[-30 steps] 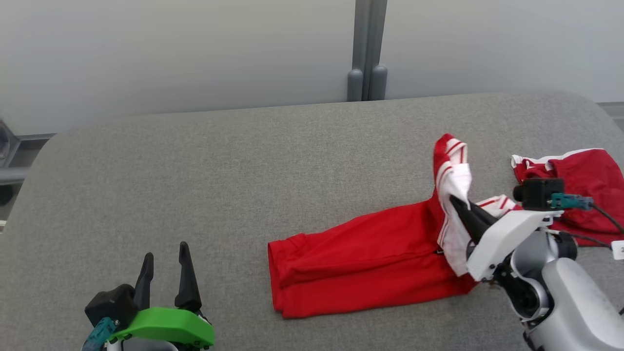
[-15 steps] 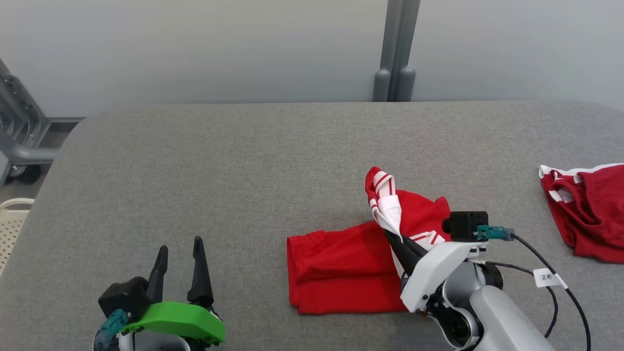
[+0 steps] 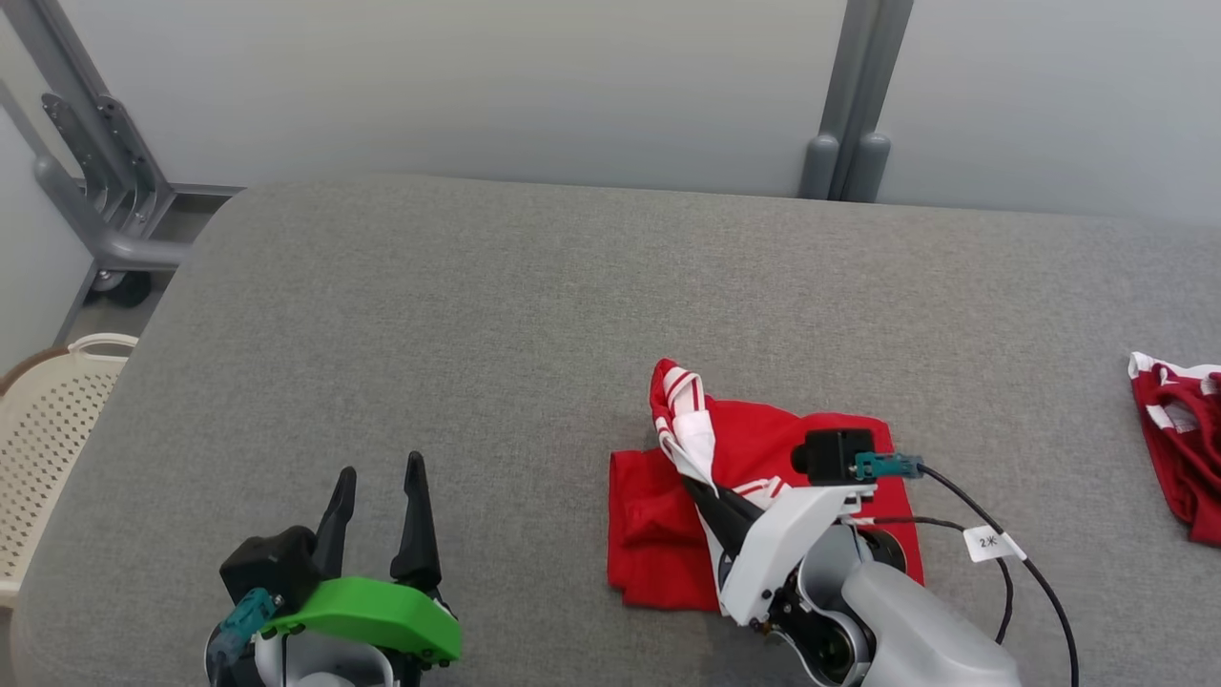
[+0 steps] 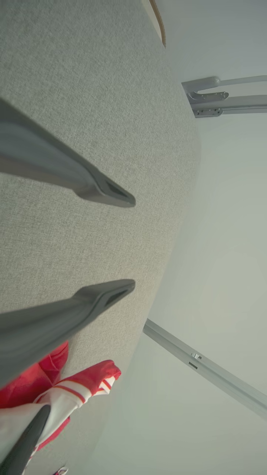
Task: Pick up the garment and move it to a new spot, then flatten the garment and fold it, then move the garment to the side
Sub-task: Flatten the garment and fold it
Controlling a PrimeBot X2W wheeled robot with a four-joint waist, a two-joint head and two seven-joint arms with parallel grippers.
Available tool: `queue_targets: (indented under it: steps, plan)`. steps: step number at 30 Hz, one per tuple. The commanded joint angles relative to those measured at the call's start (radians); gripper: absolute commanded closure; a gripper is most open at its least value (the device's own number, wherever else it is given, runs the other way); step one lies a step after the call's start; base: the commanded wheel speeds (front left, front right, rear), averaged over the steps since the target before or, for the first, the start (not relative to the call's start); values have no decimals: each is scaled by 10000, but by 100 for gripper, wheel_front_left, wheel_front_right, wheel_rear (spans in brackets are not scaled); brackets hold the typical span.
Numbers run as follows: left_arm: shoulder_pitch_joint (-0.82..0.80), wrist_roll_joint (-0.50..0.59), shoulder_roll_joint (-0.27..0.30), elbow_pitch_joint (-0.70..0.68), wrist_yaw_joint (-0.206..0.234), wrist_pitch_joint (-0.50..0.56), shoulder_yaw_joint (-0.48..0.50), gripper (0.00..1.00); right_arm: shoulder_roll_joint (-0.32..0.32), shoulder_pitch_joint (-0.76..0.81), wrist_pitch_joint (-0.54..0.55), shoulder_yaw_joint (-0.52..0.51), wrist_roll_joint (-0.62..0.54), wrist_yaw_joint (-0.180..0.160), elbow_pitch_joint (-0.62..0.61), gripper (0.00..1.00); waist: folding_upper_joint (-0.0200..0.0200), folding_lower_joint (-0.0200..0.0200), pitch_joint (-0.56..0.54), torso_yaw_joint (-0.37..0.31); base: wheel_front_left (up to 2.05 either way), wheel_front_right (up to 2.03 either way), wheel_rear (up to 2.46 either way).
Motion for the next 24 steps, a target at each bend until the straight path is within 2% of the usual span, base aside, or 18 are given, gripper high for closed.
queue_targets:
  steps: [1, 8, 9, 10, 11, 12, 24]
  plan:
    - [-145, 54, -33, 35, -43, 17, -17, 0, -28, -196, -142, 256, 272, 5, 195, 100, 0, 0, 23, 104, 0, 0, 0]
    - [-218, 35, -75, 88, -17, -24, -43, 0, -30, -737, -454, 1550, 1276, 4, 1305, 100, 0, 0, 34, 182, 0, 0, 0]
    - [-215, 25, -72, 94, -17, -26, -36, 0, -28, -793, -508, 1688, 1391, 4, 1394, 90, 0, 0, 32, 174, 0, 0, 0]
    - [-210, 12, -67, 100, -19, -30, -33, 0, -30, -841, -565, 1824, 1510, 4, 1463, 59, 0, 0, 27, 162, 0, 0, 0]
    - [-203, -2, -59, 107, -23, -36, -24, 0, -28, -891, -635, 1952, 1631, 4, 1483, 20, 0, 0, 20, 148, 0, 0, 0]
    - [-194, -14, -51, 116, -27, -42, -16, 0, -28, -945, -715, 2070, 1740, 4, 1502, 0, 0, 0, 12, 132, 0, 0, 0]
    - [-15, -62, 18, 136, 14, -76, -17, 0, -32, -1566, -1515, 3165, 2668, 4, 1057, 0, 0, 0, -174, -91, 0, 0, 0]
